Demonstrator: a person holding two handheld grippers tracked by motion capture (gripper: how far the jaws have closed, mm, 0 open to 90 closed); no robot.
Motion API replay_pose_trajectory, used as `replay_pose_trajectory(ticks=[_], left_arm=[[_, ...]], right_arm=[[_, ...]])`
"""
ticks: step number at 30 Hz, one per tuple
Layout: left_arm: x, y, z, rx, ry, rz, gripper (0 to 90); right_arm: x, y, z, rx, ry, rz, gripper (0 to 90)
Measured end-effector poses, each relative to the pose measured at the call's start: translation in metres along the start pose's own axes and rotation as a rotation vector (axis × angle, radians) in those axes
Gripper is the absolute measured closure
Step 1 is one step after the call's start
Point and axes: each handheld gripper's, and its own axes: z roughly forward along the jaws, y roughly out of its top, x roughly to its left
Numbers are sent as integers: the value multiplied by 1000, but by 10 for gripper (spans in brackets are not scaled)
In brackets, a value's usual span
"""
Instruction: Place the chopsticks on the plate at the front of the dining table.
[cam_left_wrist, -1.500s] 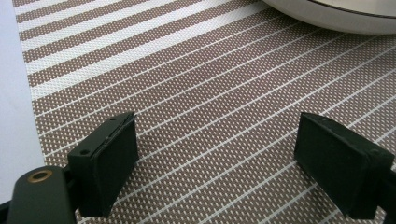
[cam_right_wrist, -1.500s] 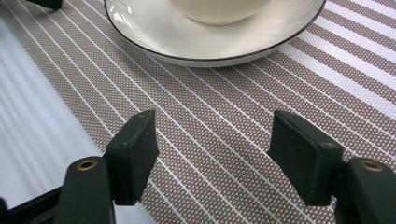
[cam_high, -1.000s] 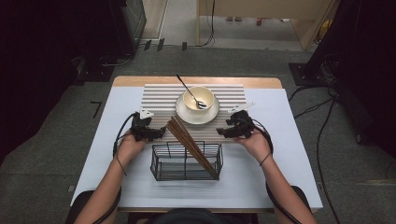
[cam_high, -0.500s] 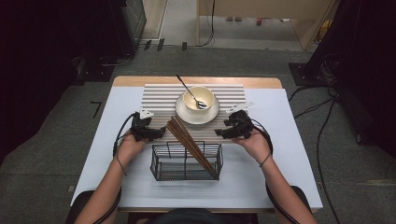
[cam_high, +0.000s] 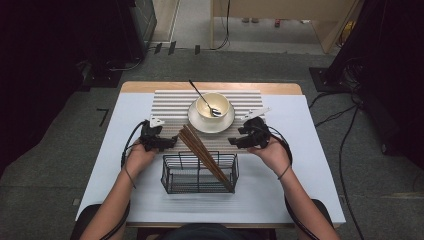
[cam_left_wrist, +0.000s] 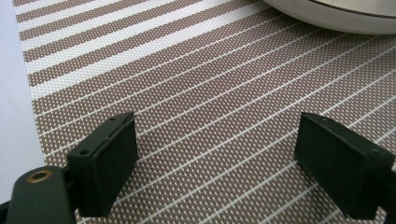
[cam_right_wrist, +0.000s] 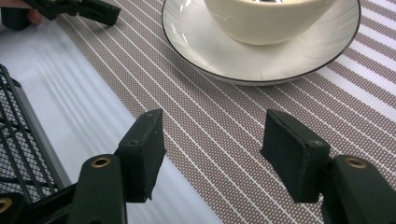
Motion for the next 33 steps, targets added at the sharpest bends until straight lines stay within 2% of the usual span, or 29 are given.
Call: replay_pose_trajectory(ticks=[26,33], left_arm=[[0,0,0,0,0,0,136],[0,0,0,-1,0,0,137]], right_arm=[[22,12,-11,-17,17,-57,386],[31,15,-12,-20,26,-76,386]])
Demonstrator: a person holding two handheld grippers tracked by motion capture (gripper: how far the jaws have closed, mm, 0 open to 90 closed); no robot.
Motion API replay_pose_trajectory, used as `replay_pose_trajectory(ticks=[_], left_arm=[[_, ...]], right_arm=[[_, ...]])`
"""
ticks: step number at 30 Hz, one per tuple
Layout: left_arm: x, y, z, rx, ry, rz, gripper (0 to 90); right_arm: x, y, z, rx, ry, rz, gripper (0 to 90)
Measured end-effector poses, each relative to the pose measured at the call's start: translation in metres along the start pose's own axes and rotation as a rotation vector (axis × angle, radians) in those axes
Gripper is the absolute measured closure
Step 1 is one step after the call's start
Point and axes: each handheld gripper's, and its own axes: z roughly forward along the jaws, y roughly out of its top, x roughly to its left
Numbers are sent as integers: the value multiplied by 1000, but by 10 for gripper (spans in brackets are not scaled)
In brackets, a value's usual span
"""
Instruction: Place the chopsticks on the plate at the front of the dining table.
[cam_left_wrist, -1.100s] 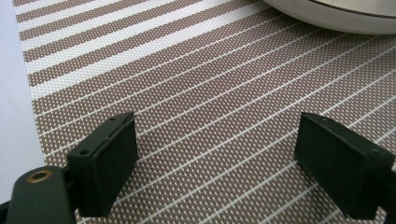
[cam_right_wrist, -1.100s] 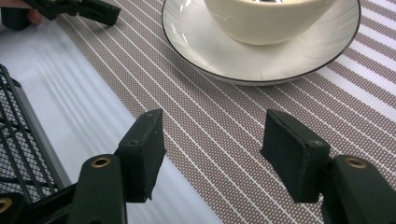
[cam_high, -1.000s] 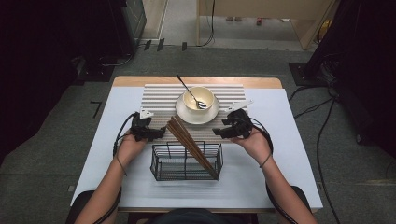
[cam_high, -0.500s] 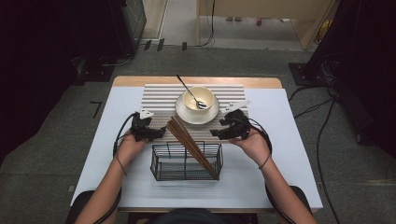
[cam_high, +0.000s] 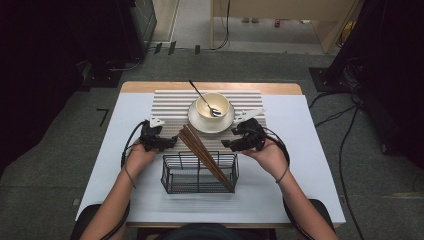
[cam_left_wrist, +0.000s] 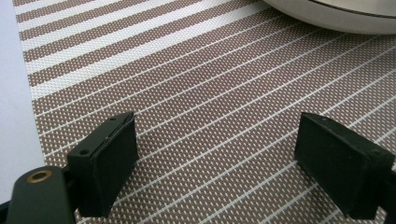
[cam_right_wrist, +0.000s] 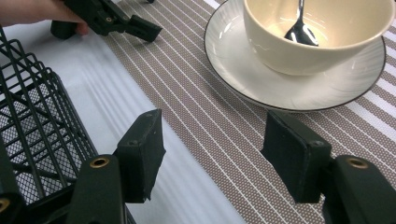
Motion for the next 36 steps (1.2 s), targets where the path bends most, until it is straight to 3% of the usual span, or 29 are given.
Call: replay_pose_trajectory(ticks=[16,36], left_arm=[[0,0,0,0,0,0,136],[0,0,0,2,-1,-1,136]], right_arm=[[9,7,-9,-18,14,-10,387],[21,17,-17,-37,48,13,386]])
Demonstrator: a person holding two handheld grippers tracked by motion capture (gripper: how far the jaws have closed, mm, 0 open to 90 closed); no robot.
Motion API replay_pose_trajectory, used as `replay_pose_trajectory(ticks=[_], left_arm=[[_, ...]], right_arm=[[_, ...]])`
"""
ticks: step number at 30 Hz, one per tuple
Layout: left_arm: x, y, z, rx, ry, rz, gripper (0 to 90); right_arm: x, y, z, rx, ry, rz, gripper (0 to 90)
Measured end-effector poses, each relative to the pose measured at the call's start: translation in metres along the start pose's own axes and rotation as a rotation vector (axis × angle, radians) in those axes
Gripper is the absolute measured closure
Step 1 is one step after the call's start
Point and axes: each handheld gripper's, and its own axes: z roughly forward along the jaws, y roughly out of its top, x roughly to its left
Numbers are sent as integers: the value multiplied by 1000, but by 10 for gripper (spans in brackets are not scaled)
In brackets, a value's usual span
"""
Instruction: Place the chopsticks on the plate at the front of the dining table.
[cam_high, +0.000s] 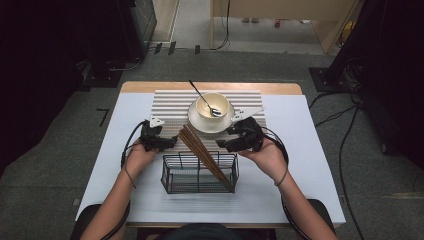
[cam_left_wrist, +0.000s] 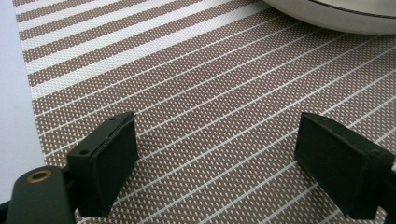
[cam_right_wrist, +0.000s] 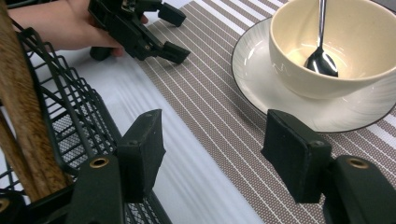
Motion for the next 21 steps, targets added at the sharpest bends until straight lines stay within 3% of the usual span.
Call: replay_pose_trajectory(ticks=[21], left_arm=[[0,0,0,-2,1,0,136]], right_arm=[[17,10,-13,-34,30,-52,407]])
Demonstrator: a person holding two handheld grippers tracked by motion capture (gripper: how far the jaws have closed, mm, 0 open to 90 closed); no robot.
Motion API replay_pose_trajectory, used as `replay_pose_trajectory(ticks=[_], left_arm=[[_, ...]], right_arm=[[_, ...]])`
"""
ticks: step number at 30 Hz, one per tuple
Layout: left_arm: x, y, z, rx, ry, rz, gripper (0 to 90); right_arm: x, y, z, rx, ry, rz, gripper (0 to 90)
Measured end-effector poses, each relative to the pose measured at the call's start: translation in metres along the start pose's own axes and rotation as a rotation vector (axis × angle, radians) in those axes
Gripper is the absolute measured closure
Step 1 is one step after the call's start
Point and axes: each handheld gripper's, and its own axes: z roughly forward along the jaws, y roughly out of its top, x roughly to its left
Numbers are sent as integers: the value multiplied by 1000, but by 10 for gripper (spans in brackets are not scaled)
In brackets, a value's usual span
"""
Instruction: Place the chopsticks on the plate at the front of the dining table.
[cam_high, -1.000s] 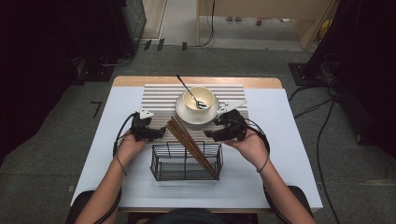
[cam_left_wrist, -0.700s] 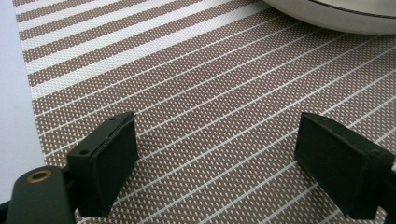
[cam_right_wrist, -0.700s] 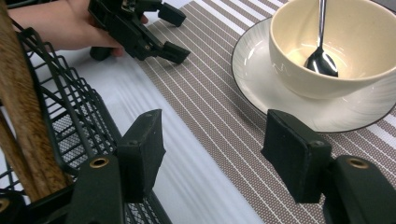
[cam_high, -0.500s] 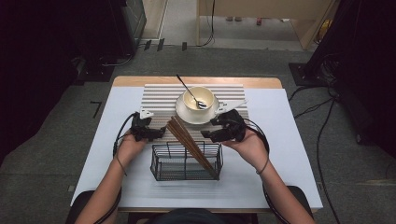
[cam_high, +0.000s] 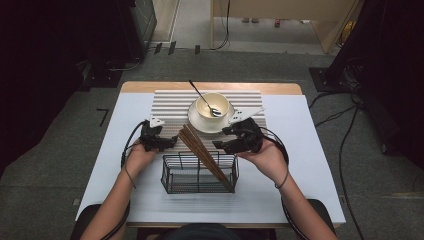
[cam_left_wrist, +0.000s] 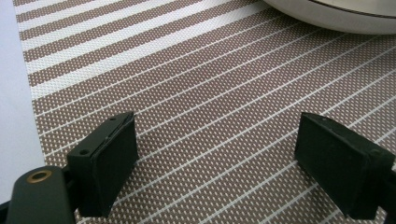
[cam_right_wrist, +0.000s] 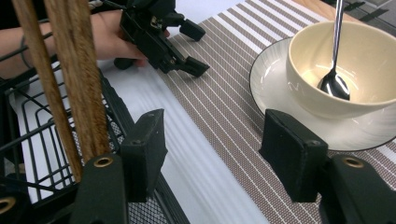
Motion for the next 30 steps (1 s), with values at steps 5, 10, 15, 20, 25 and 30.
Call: replay_pose_trajectory(ticks=[5,10,15,20,25,30], left_arm=[[0,0,0,0,3,5,136],[-1,0,0,1,6,9,135],[-1,0,0,1,5,8,136],[-1,0,0,1,6,10,135],[-1,0,0,0,6,9,135],[-1,0,0,0,6,9,135]], right_arm=[[3,2,-3,-6,15,-12,412],[7,5,-7,-11,21,-32,422],[11,7,-11,-22,47,-35,430],[15,9,-13,-25,51,-49,433],[20,11,-16,-34,72,-56,444],[24,12,-15,-32,100,-71,451]])
